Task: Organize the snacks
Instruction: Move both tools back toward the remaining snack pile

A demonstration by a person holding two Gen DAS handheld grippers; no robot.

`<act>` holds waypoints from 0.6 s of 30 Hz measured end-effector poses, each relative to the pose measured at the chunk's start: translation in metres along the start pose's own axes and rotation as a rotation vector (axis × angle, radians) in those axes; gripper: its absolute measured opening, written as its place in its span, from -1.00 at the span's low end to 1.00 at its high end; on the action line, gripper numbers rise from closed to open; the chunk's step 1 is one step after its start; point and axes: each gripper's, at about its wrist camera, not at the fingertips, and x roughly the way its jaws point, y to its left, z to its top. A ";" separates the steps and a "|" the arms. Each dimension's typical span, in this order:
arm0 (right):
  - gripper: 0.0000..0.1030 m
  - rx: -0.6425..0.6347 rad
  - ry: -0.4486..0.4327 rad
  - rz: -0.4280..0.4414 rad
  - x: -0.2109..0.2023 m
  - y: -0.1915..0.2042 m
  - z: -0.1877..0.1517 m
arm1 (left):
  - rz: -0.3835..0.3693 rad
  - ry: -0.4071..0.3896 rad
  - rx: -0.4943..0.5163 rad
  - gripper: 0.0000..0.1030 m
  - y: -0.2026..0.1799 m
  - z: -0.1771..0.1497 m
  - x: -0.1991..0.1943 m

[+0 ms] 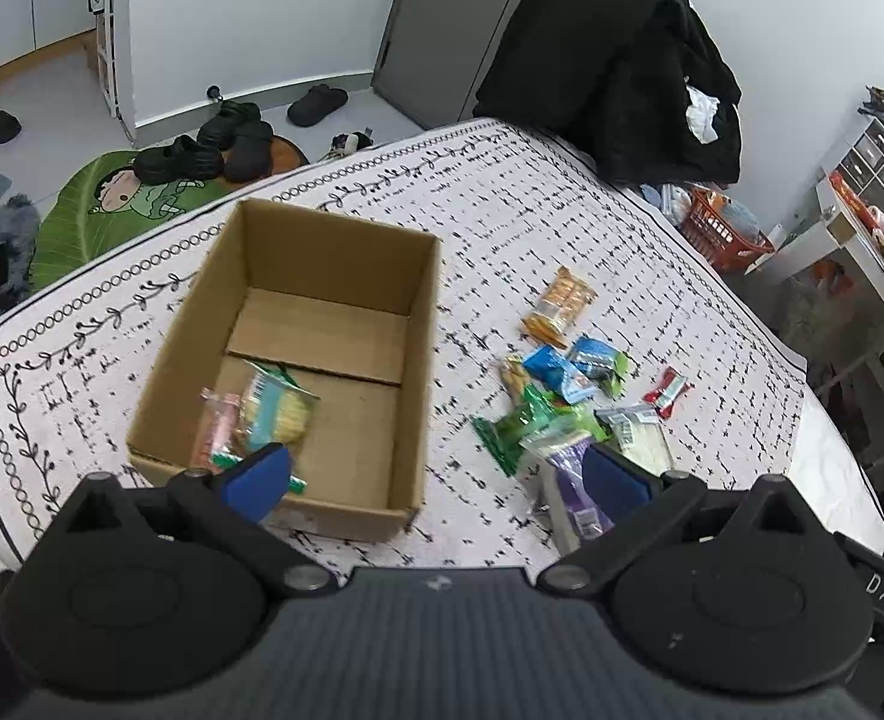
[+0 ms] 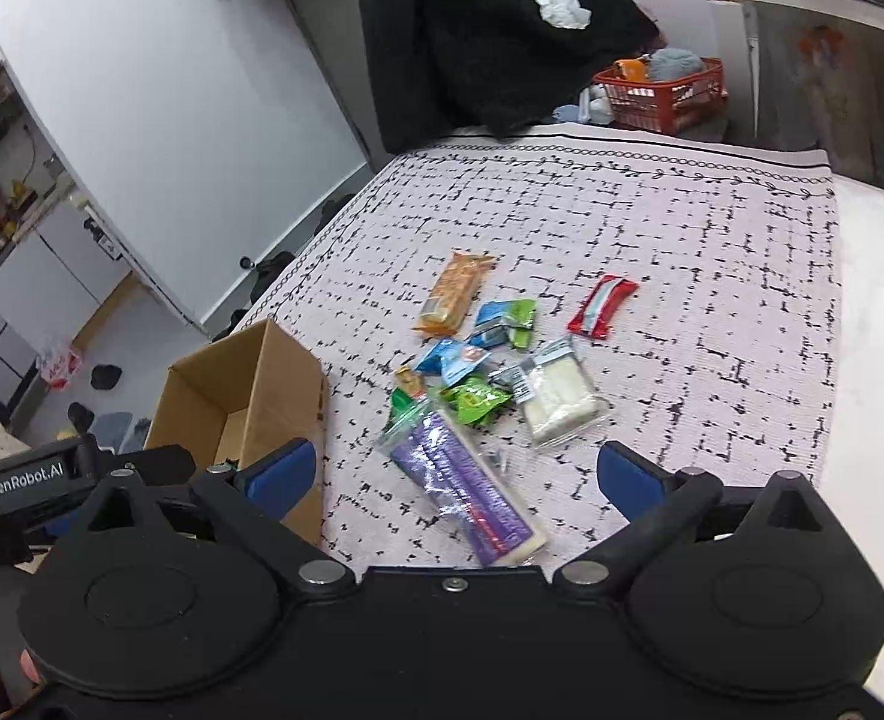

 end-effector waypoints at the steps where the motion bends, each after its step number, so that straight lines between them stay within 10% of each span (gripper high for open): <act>1: 0.97 0.007 -0.005 0.006 -0.001 -0.004 0.000 | 0.005 0.000 0.008 1.00 -0.005 -0.002 0.000; 18: 1.00 0.072 -0.009 0.019 0.002 -0.056 -0.009 | -0.002 -0.038 0.086 1.00 -0.068 -0.026 0.007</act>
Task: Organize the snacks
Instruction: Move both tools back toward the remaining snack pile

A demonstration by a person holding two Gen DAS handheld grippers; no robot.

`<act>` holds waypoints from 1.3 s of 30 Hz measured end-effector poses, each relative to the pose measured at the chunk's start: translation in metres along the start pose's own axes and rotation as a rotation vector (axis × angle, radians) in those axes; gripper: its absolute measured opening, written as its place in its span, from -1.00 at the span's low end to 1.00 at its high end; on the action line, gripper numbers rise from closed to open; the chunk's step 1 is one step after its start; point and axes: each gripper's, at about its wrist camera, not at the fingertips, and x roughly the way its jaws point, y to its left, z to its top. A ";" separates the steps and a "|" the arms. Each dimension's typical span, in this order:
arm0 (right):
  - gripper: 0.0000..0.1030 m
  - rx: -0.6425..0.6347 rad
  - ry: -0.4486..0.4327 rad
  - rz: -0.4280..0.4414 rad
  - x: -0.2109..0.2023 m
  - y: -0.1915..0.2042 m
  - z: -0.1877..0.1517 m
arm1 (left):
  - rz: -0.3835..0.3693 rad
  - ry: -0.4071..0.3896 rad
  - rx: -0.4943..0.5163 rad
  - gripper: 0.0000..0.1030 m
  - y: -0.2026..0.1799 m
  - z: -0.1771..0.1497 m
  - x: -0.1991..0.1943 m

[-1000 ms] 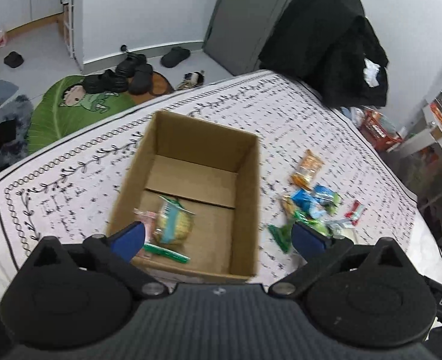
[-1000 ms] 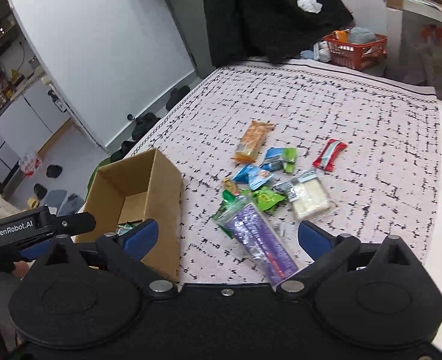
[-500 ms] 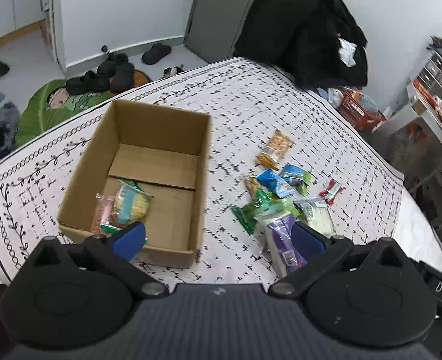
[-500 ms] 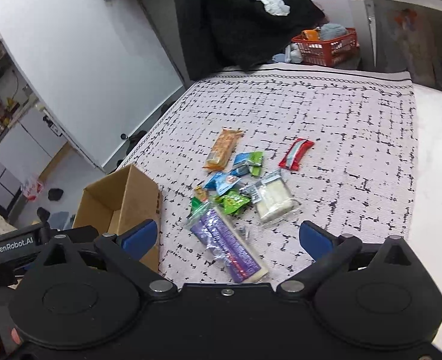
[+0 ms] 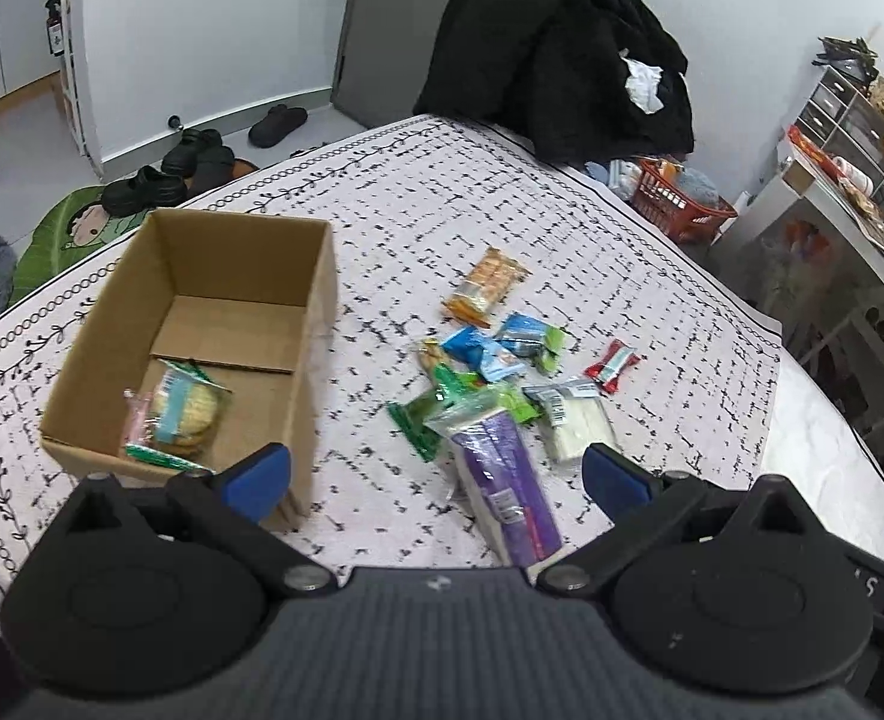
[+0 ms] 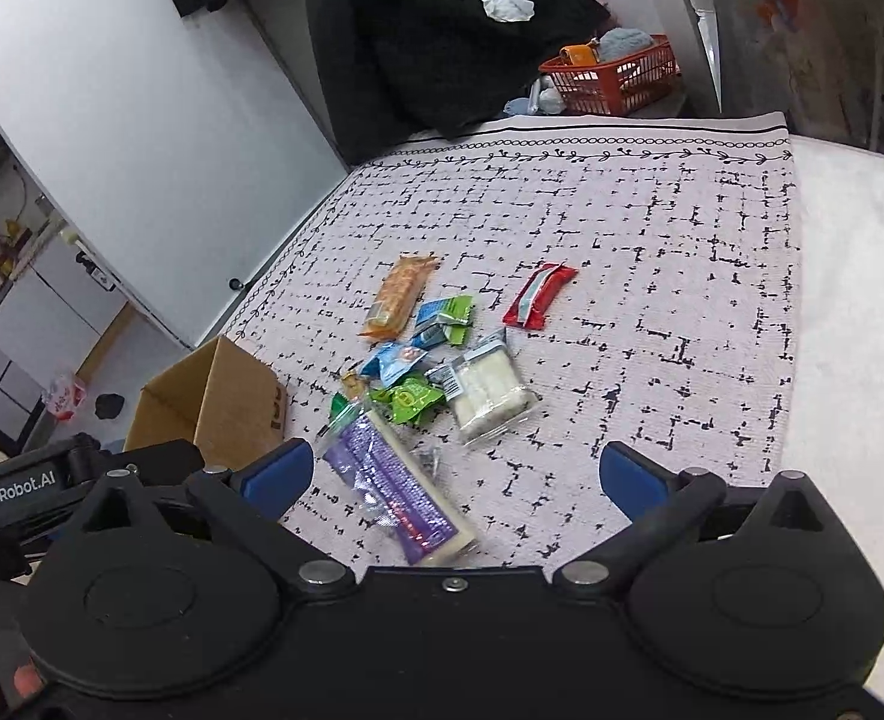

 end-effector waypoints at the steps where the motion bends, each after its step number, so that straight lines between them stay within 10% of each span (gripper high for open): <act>1: 1.00 0.008 0.004 -0.001 0.001 -0.003 0.000 | 0.004 -0.002 -0.005 1.00 -0.003 -0.001 0.001; 30: 0.76 0.076 0.055 0.014 0.045 -0.078 0.012 | 0.004 0.089 -0.166 0.73 -0.044 -0.041 0.089; 39: 0.65 0.046 0.100 0.034 0.065 -0.069 0.014 | -0.022 0.110 -0.233 0.19 -0.037 -0.045 0.112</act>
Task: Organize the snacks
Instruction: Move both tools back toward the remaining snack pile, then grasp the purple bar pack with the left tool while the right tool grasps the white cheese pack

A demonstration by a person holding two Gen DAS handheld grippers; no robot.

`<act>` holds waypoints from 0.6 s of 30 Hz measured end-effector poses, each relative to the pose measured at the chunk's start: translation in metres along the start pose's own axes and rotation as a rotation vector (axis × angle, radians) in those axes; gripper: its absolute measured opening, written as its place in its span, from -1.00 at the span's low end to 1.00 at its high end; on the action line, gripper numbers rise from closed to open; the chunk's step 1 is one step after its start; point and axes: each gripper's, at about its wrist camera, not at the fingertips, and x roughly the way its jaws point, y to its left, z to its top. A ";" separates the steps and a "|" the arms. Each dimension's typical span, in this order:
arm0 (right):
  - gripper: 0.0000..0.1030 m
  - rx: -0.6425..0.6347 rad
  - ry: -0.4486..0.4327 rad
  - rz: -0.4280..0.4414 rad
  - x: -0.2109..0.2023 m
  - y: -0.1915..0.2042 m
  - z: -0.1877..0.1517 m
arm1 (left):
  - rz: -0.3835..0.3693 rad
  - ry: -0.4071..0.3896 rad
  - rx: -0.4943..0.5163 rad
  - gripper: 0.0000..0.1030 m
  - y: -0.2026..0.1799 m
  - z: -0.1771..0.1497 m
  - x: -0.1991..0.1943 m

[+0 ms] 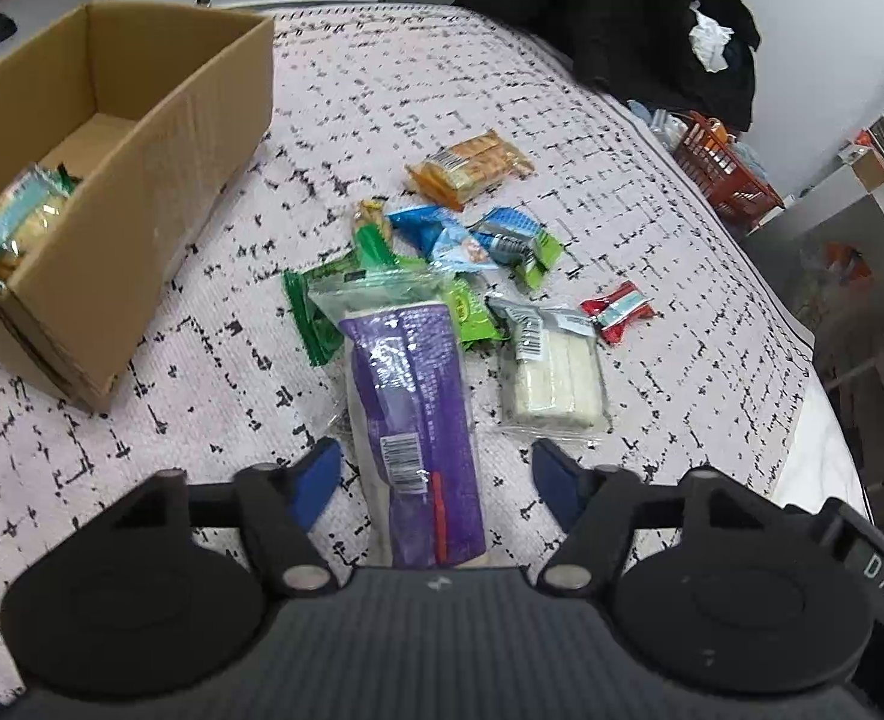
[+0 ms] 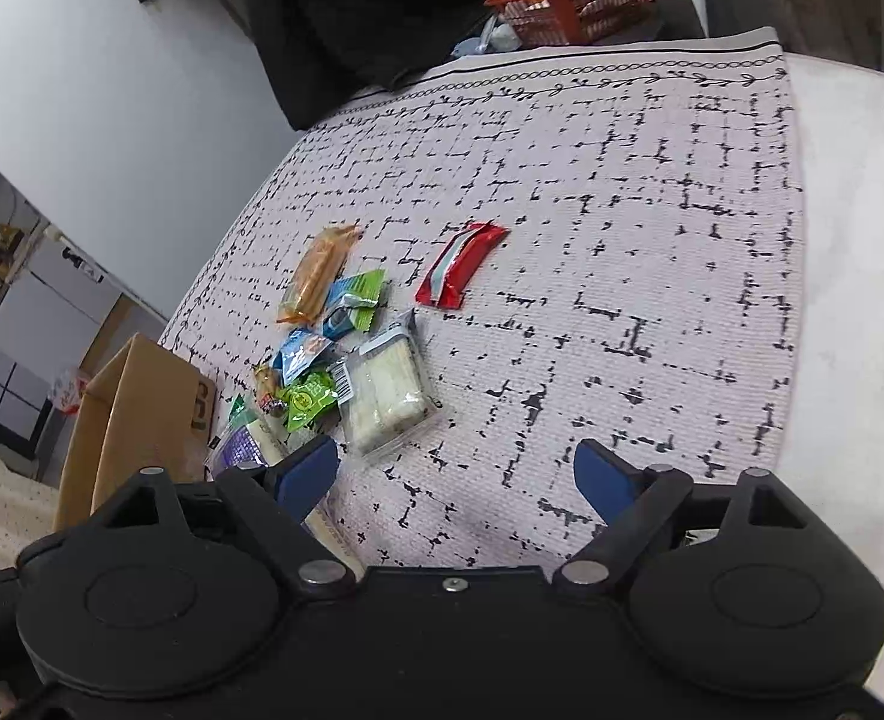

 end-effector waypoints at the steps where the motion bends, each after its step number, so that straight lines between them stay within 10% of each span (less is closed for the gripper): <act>1: 0.65 -0.005 0.002 -0.003 0.002 0.001 0.001 | -0.004 0.010 -0.015 0.07 0.003 0.000 0.003; 7: 0.65 -0.048 0.012 -0.007 0.016 0.015 0.009 | -0.015 0.020 -0.043 -0.31 0.011 0.000 0.009; 18: 0.56 -0.138 0.053 -0.026 0.045 0.039 0.014 | 0.005 -0.008 -0.019 -0.42 0.013 0.010 -0.008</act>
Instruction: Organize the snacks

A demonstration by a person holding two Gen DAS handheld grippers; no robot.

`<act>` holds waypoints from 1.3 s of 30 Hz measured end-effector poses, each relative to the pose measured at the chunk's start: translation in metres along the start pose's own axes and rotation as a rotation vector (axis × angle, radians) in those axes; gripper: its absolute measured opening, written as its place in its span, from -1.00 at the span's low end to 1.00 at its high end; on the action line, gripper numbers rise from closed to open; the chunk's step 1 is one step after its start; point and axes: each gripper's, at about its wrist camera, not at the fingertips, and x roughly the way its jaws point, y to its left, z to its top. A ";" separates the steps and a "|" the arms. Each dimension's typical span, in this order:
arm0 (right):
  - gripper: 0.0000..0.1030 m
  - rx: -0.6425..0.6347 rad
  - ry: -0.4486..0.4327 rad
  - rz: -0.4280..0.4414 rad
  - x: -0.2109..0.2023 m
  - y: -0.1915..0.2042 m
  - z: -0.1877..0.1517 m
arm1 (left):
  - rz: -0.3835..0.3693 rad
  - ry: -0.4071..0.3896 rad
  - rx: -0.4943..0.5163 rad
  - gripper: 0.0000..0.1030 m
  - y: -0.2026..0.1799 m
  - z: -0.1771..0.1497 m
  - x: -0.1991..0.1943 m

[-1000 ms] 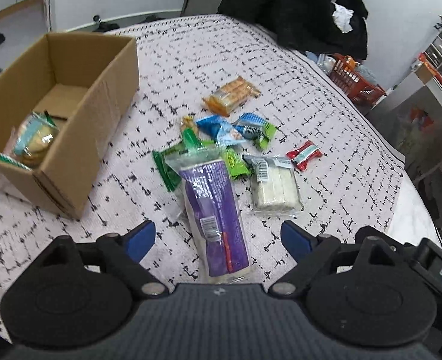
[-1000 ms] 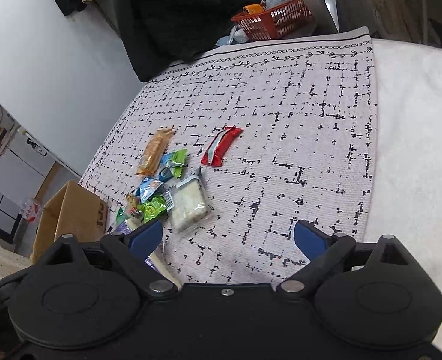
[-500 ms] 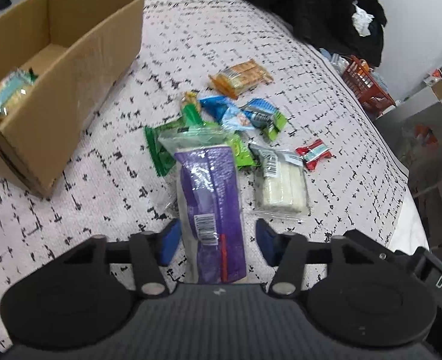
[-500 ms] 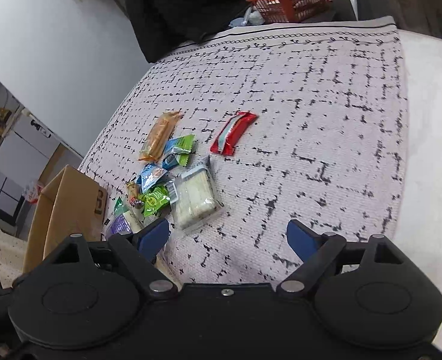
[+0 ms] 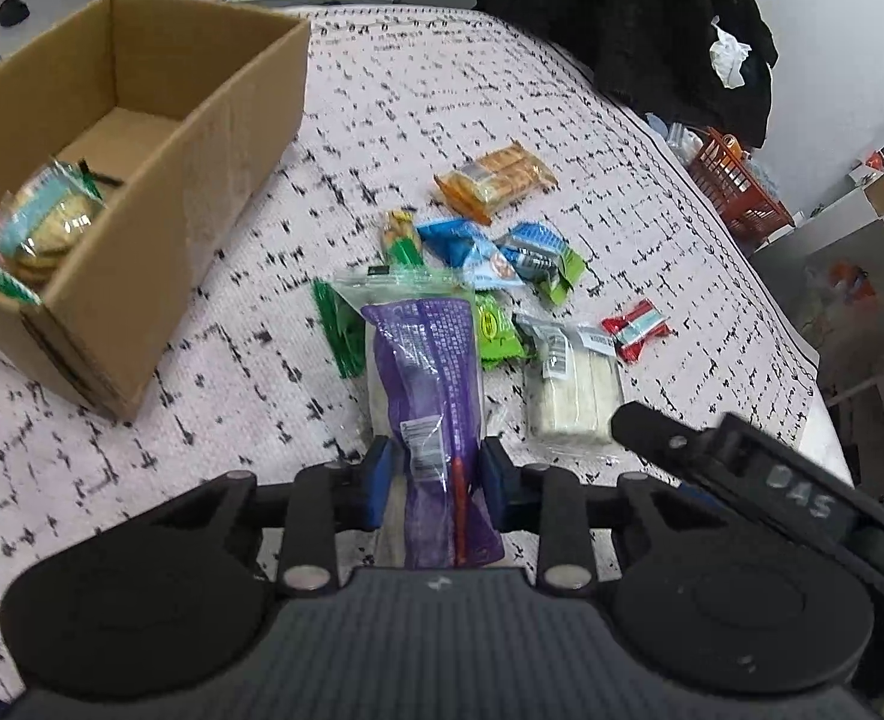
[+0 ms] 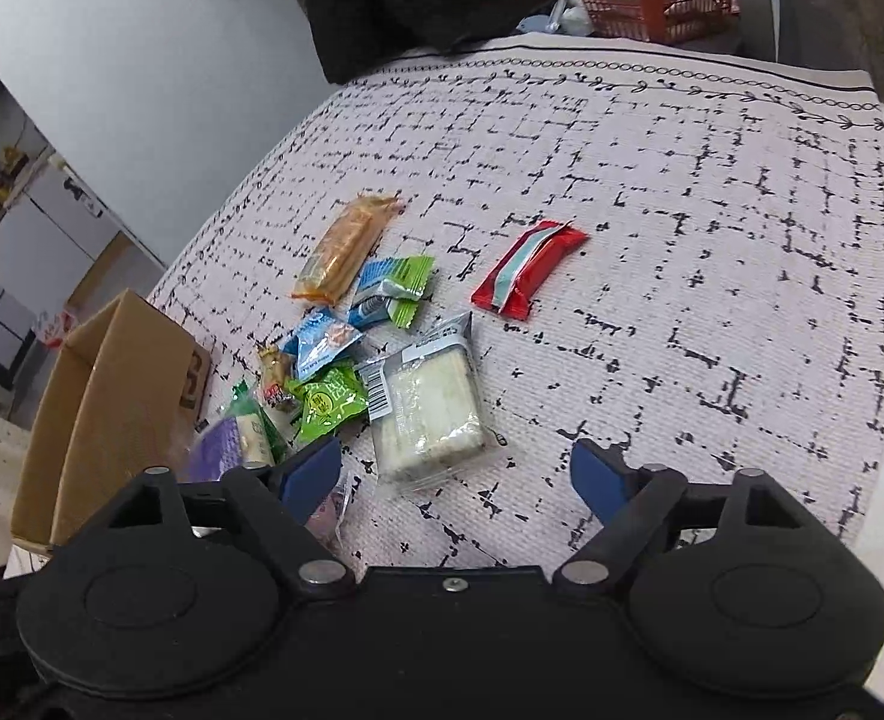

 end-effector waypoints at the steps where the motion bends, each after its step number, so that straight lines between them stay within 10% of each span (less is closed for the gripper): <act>1: 0.55 -0.002 0.003 -0.001 0.002 0.001 0.000 | 0.004 -0.007 0.006 -0.42 0.000 0.001 -0.002; 30: -0.07 -0.159 0.091 -0.128 0.027 0.027 -0.004 | 0.038 0.067 0.001 -0.47 0.029 0.010 0.011; 39: 0.05 -0.194 0.096 -0.146 0.036 0.032 -0.007 | 0.074 0.075 0.011 0.03 0.027 0.012 0.025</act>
